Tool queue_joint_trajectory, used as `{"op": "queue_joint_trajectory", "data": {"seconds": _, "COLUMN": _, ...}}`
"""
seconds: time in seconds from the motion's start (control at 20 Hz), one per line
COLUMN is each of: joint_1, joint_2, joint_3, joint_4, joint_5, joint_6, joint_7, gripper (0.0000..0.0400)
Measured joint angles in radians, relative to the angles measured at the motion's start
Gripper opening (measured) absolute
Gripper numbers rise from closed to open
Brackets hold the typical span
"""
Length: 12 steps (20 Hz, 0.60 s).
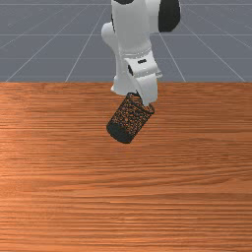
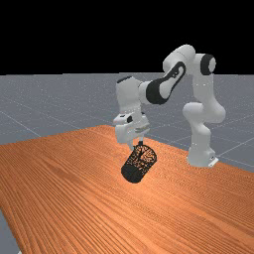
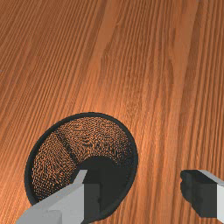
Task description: Rotate the holder till the hole upward
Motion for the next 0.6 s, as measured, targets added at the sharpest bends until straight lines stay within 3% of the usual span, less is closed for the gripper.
{"op": "queue_joint_trajectory", "data": {"seconds": 0.1, "joint_1": -0.012, "joint_2": 0.012, "joint_3": -0.003, "joint_4": -0.016, "joint_5": 0.011, "joint_6": 0.035, "joint_7": 0.004, "gripper": 0.0351}}
{"op": "queue_joint_trajectory", "data": {"seconds": 0.3, "joint_1": -0.009, "joint_2": 0.014, "joint_3": -0.018, "joint_4": -0.034, "joint_5": 0.036, "joint_6": 0.084, "joint_7": 0.108, "gripper": 0.0393}}
{"op": "queue_joint_trajectory", "data": {"seconds": 0.35, "joint_1": 0.004, "joint_2": 0.023, "joint_3": -0.026, "joint_4": -0.015, "joint_5": -0.011, "joint_6": 0.062, "joint_7": 0.153, "gripper": 0.0396}}
{"op": "queue_joint_trajectory", "data": {"seconds": 0.5, "joint_1": 0.024, "joint_2": 0.021, "joint_3": -0.033, "joint_4": -0.011, "joint_5": -0.064, "joint_6": 0.056, "joint_7": 0.199, "gripper": 0.0399}}
{"op": "queue_joint_trajectory", "data": {"seconds": 0.55, "joint_1": 0.045, "joint_2": 0.02, "joint_3": -0.046, "joint_4": 0.003, "joint_5": -0.139, "joint_6": 0.032, "joint_7": 0.256, "gripper": 0.04}}
{"op": "queue_joint_trajectory", "data": {"seconds": 0.6, "joint_1": 0.085, "joint_2": 0.032, "joint_3": -0.07, "joint_4": 0.034, "joint_5": -0.274, "joint_6": -0.031, "joint_7": 0.351, "gripper": 0.04}}
